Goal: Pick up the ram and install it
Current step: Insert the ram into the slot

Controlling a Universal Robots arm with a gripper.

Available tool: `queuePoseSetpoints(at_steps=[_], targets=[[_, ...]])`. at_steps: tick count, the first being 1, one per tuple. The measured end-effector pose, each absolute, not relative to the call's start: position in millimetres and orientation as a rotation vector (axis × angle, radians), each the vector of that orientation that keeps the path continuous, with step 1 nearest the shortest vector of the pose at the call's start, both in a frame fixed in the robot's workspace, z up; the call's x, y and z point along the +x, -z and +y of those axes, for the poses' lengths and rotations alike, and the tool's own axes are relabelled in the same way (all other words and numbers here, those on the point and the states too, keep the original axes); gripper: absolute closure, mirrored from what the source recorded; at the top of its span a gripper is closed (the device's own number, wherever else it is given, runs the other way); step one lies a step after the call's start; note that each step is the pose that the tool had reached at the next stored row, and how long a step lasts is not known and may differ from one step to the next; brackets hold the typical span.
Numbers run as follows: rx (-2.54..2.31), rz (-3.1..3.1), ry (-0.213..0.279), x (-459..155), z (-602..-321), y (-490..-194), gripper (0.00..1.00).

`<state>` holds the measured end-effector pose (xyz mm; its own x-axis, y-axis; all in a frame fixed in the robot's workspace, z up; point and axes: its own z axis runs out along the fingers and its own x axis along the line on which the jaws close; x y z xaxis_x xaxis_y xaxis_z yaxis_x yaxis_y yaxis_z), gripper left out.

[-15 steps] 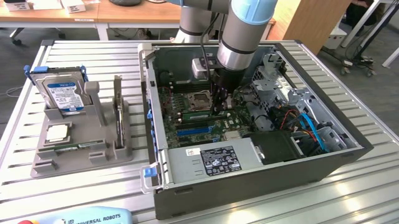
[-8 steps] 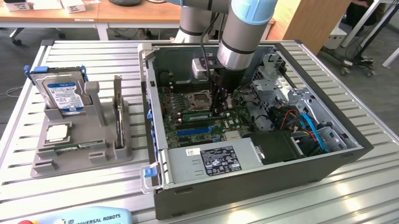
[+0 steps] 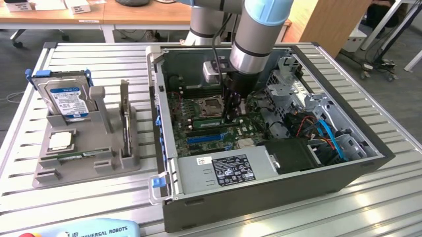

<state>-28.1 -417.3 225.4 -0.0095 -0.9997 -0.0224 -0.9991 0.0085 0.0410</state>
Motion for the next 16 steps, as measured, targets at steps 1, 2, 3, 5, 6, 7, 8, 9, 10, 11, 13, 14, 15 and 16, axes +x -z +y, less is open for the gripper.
queuePoseSetpoints(at_steps=[1, 2, 3, 5, 6, 7, 8, 9, 10, 11, 13, 14, 15, 16], targets=[[2.202, -2.221, 0.070, -28.1, -417.3, -226.6, 0.75], [2.201, -2.221, 0.069, -28.1, -417.3, -228.0, 0.75], [2.201, -2.221, 0.069, -28.1, -417.3, -229.0, 0.75], [2.201, -2.221, 0.069, -28.1, -417.3, -231.4, 0.75], [2.201, -2.221, 0.068, -28.1, -417.3, -232.9, 0.75], [2.201, -2.221, 0.068, -28.1, -417.3, -234.6, 0.75], [2.201, -2.221, 0.068, -28.1, -417.3, -236.3, 0.75], [2.201, -2.221, 0.068, -28.1, -417.3, -238.0, 0.75], [2.201, -2.221, 0.068, -28.1, -417.3, -239.7, 0.75], [2.201, -2.221, 0.068, -28.1, -417.3, -241.5, 0.75], [2.201, -2.221, 0.068, -28.1, -417.3, -245.2, 0.75], [2.201, -2.221, 0.068, -28.1, -417.3, -247.0, 0.75], [2.201, -2.221, 0.068, -28.1, -417.3, -248.7, 0.75], [2.201, -2.221, 0.068, -28.1, -417.3, -250.3, 0.75]])
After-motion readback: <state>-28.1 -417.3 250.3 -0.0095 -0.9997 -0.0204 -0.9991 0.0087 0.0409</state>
